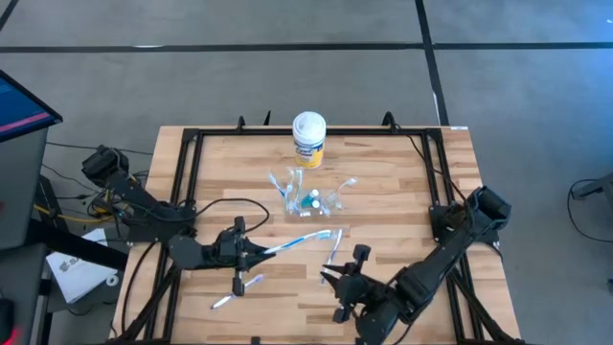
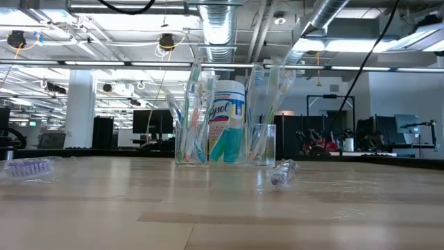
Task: Pick & Place toothbrushing station
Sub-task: Put the blue toothbrush into the transparent organizer
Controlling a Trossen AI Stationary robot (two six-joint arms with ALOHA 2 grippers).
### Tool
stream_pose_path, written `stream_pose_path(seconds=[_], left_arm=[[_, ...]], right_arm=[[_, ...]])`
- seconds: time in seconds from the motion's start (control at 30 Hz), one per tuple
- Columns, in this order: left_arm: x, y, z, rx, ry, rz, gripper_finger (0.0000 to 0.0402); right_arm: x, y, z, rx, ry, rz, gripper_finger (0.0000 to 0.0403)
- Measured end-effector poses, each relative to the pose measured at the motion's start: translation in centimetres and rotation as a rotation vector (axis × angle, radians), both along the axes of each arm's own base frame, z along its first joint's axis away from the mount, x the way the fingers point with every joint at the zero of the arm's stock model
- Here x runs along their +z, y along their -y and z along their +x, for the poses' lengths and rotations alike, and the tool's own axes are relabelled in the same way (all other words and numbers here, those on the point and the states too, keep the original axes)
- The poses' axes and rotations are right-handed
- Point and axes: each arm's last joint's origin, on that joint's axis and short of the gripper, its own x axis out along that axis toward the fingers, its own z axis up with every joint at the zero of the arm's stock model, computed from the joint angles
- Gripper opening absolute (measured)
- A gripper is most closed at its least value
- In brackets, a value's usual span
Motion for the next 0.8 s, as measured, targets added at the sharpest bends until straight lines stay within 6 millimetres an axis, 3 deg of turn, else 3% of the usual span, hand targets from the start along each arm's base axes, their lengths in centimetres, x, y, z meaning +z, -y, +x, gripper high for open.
stream_pose_path(seconds=[0.43,0.67,0.8], left_arm=[[0.3,1.1,-1.1,-0.002,0.018,0.025,0.0004],[0.5,1.5,-1.6,0.001,0.028,0.039,0.0005],[0.5,1.7,-1.7,-0.006,0.03,0.037,0.0005]], right_arm=[[-5.9,3.2,3.6,0.175,0.066,0.198,0.0067],[-5.5,5.9,3.8,0.325,0.268,0.286,0.0067],[-4.8,8.2,2.6,0.398,0.418,0.322,0.0067]])
